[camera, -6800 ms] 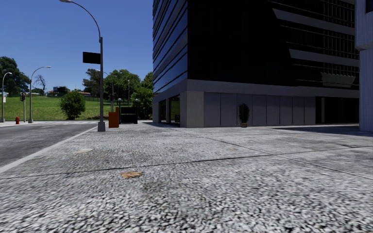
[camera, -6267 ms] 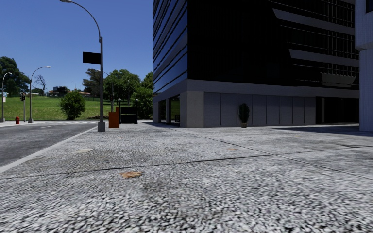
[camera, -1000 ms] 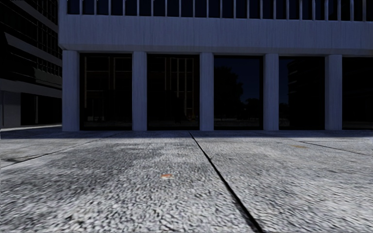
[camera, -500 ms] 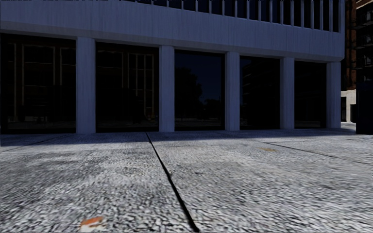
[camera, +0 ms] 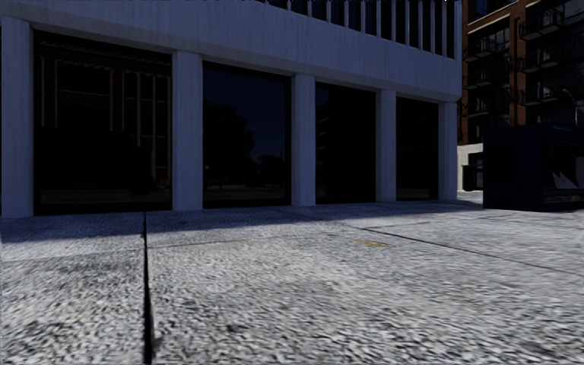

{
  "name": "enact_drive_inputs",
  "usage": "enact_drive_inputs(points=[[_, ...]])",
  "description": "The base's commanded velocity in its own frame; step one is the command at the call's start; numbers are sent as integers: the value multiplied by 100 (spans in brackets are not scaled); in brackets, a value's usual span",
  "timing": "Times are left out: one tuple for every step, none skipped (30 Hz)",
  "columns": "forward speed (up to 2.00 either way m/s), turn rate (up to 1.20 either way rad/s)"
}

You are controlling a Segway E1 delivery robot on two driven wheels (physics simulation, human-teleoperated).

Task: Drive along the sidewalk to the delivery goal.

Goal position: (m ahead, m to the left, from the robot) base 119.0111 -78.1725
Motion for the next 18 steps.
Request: enact_drive_inputs(points=[[200,-53],[200,-49],[200,-36],[200,-26],[200,-26],[200,-23],[200,-22],[200,-21],[200,-21],[200,-21],[200,-21],[200,-21],[200,-21],[200,-23],[200,-23],[200,-26],[200,-31],[200,-41]])
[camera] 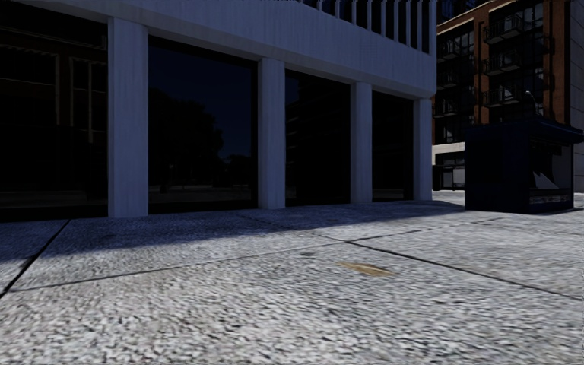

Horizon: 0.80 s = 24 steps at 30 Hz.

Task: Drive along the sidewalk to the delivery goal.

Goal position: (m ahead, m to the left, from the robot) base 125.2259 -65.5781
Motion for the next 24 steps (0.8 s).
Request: enact_drive_inputs(points=[[200,-41],[200,-50],[200,-52],[200,-53],[200,-54],[200,-54],[200,-54],[200,-54],[200,-54],[200,-54],[200,-54],[200,-54],[200,-38],[200,-15],[200,-15],[200,-3],[200,0],[200,0],[200,0],[200,0],[200,0],[200,0],[200,0],[200,0]])
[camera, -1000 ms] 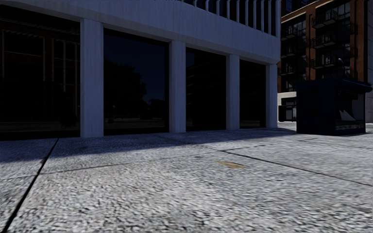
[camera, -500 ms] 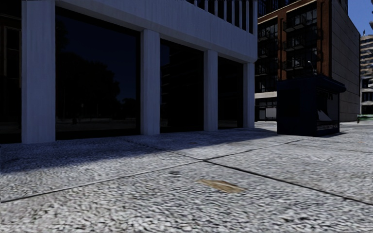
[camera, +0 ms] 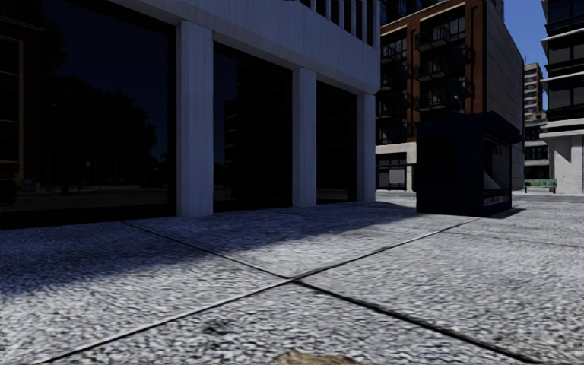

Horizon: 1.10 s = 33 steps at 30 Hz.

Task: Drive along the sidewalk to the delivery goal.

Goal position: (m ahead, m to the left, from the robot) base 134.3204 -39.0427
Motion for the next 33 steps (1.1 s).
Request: enact_drive_inputs(points=[[200,0],[200,0],[200,0],[200,0],[200,0],[200,0],[200,0],[200,0],[200,0],[200,0],[200,0],[200,0],[200,0],[200,0],[200,-21],[200,-32],[200,-36],[200,-36],[200,-37],[200,-37],[200,-37],[200,-37],[200,-37],[200,-37],[200,-37],[200,-37],[200,-37],[200,-37],[200,-37],[200,-35],[200,-16],[200,0],[200,0]])
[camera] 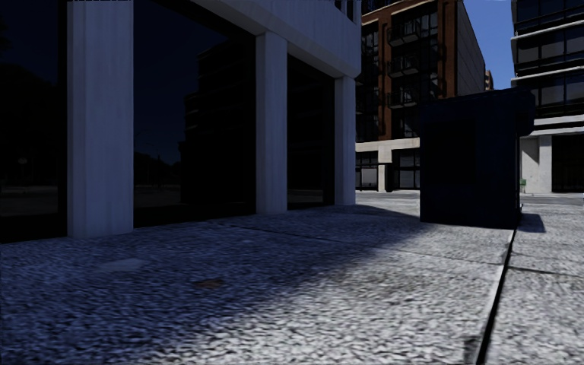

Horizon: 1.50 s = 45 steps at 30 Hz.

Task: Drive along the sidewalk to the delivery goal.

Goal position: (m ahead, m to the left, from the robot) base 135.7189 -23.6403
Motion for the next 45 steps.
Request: enact_drive_inputs(points=[[200,0],[200,0],[200,0],[200,0],[200,0],[200,-20],[200,-40],[200,-47],[200,-47],[200,-49],[200,-49],[200,-49],[200,-49],[200,-49],[200,-49],[200,-49],[200,-49],[200,-49],[200,-49],[200,-49],[200,-49],[200,-49],[200,-49],[200,-49],[200,-49],[200,-44],[200,-44],[200,-26],[200,-11],[200,-1],[200,-1],[200,0],[200,0],[200,0],[200,0],[200,0],[200,0],[200,0],[200,0],[200,0],[200,0],[200,0],[200,-2],[200,-12],[200,-12]])
